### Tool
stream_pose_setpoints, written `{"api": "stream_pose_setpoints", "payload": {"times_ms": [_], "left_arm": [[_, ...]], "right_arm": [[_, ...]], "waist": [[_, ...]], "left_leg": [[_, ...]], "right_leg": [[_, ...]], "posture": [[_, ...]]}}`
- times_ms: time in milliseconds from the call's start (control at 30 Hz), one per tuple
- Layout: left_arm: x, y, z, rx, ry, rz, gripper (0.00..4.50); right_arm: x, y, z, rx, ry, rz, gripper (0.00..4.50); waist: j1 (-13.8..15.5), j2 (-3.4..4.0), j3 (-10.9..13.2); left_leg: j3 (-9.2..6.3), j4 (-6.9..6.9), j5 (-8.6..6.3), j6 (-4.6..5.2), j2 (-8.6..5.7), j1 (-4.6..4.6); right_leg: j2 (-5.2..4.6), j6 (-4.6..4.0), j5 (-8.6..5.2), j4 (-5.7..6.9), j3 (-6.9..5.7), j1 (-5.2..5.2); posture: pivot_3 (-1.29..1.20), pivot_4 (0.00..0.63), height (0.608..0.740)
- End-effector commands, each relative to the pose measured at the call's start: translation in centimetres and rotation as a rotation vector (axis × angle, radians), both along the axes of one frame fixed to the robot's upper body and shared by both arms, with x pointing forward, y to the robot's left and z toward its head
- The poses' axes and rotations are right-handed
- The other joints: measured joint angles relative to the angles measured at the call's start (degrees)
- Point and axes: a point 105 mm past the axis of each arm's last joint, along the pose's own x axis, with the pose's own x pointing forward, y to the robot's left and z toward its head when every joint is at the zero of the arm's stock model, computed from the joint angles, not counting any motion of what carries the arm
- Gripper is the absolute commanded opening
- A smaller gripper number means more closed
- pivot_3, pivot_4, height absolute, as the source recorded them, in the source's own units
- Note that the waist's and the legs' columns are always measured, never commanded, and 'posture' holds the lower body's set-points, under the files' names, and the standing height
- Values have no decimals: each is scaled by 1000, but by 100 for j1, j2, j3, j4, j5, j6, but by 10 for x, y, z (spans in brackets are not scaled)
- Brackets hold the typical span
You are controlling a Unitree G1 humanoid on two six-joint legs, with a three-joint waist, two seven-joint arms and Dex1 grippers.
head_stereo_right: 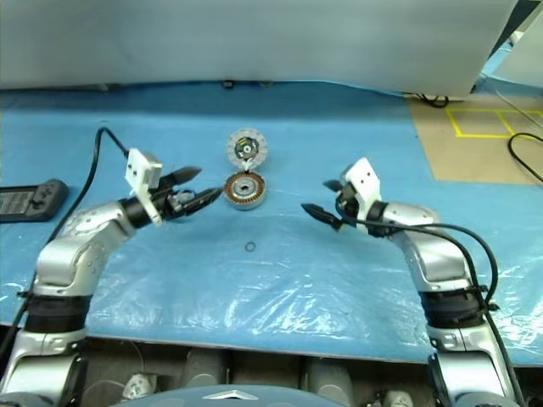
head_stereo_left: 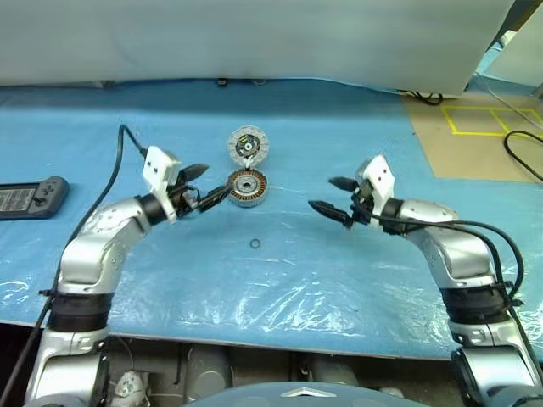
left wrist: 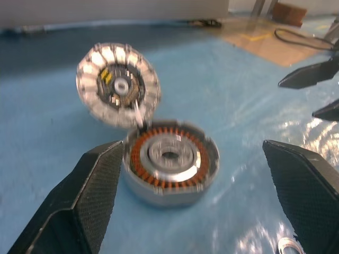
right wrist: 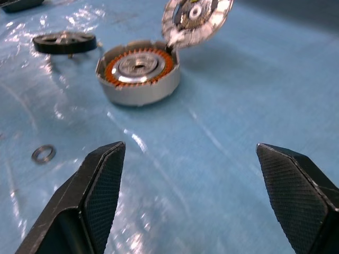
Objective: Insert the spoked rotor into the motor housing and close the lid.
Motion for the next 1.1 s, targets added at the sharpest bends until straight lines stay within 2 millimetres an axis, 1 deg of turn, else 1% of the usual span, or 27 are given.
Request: {"api": "stream_pose_setpoints", "payload": {"times_ms": [33, 67, 300, 367, 500, 633, 733, 833, 1100], "left_arm": [[-26, -8, 19, -14, -56, -133, 4427], [-31, -8, 18, 9, -55, -152, 4427], [-42, -10, 12, 109, -43, -234, 4427], [-44, -10, 11, 121, -44, -252, 4427], [-40, -4, 7, 178, -61, -249, 4427], [-34, 4, 14, 189, -89, -230, 4427], [-29, 10, 14, 205, -100, -208, 4427], [-29, 10, 14, 198, -94, -214, 4427], [-25, 7, 12, 195, -100, -224, 4427]], "right_arm": [[-16, 12, 19, 22, -43, 80, 4155], [-19, 14, 18, 21, -37, 91, 4155], [-31, 32, 22, 18, -41, 195, 4155], [-30, 36, 24, 21, -54, 206, 4155], [-22, 39, 26, 22, -84, 210, 4155], [-13, 40, 28, 23, -111, 197, 4155], [-8, 39, 26, 14, -124, 190, 4155], [-3, 39, 26, 7, -138, 186, 4155], [1, 36, 31, -3, -162, 191, 4155]], "waist": [[10, 0, 0], [12, 0, 0], [13, 0, 0], [9, 0, 0], [4, 0, 0], [1, 0, 0], [5, 0, -1], [3, 0, -1], [4, 0, -1]], "left_leg": [[0, 1, 0, 0, 0, -1], [0, 1, 0, 0, 0, 0], [3, 3, -1, 1, 1, 24], [3, 3, -1, 1, 2, 26], [3, 3, 0, 1, 2, 25], [3, 3, 0, 1, 2, 23], [3, 3, 0, 1, 1, 21], [3, 3, 0, 1, 0, 22], [3, 4, 0, 1, 1, 23]], "right_leg": [[-2, 0, 0, 0, -2, 0], [-3, -1, -1, 2, -2, 0], [-4, -26, -16, 10, 3, 15], [-3, -26, -16, 10, 4, 14], [-2, -16, -10, 10, 4, 14], [-1, -7, -4, 10, 3, 14], [-2, -6, -4, 10, 2, 14], [-2, -6, -4, 12, 3, 14], [-2, -6, -4, 17, 3, 14]], "posture": [[0, 150, 740], [0, 150, 740], [0, 150, 740], [0, 150, 740], [0, 150, 740], [0, 150, 740], [0, 150, 740], [0, 150, 740], [0, 150, 740]]}}
